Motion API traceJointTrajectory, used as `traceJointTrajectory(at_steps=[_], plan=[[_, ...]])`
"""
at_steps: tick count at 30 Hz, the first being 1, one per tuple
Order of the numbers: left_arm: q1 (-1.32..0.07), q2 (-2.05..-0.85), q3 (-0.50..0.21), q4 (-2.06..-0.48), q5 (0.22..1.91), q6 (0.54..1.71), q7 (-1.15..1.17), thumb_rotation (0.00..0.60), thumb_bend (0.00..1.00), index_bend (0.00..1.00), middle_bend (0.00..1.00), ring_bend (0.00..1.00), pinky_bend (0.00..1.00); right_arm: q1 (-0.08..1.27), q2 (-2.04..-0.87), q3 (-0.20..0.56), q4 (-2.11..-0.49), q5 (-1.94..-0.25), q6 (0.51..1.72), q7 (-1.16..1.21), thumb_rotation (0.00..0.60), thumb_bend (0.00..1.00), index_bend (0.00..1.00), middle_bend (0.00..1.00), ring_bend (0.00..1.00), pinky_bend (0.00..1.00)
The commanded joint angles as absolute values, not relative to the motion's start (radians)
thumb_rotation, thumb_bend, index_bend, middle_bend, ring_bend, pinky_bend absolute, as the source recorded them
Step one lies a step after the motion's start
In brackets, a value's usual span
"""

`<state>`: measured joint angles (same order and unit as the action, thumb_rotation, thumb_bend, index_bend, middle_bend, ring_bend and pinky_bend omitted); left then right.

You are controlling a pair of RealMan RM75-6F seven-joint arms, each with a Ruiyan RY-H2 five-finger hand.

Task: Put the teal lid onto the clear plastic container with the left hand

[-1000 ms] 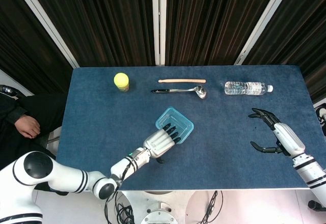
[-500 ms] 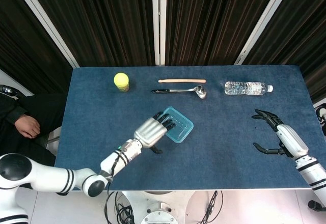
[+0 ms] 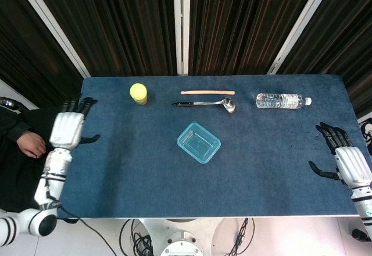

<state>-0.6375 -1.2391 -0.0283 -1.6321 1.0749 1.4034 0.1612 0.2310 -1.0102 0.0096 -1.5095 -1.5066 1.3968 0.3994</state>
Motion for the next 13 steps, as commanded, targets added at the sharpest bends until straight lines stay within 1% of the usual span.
traceJointTrajectory(at_steps=[1, 6, 9, 13], plan=[[-0.487, -1.175, 0.038, -1.602, 1.159, 1.533, 0.080, 0.600, 0.00, 0.17, 0.14, 0.01, 0.03, 0.180, -1.044, 0.013, -1.480, -1.501, 1.459, 0.389, 0.600, 0.22, 0.00, 0.00, 0.00, 0.00], [-0.350, -1.177, 0.092, -1.603, 1.246, 1.661, 0.083, 0.600, 0.00, 0.16, 0.13, 0.01, 0.02, 0.129, -1.082, 0.009, -1.444, -1.513, 1.527, 0.363, 0.600, 0.22, 0.00, 0.00, 0.00, 0.00], [-0.283, -1.183, 0.121, -1.633, 1.276, 1.706, 0.114, 0.600, 0.00, 0.16, 0.13, 0.01, 0.02, 0.101, -1.092, -0.003, -1.446, -1.521, 1.548, 0.347, 0.600, 0.22, 0.00, 0.00, 0.00, 0.00], [-0.214, -1.195, 0.140, -1.668, 1.300, 1.740, 0.142, 0.600, 0.00, 0.16, 0.13, 0.01, 0.02, 0.077, -1.099, -0.007, -1.451, -1.513, 1.554, 0.360, 0.600, 0.22, 0.00, 0.00, 0.00, 0.00]])
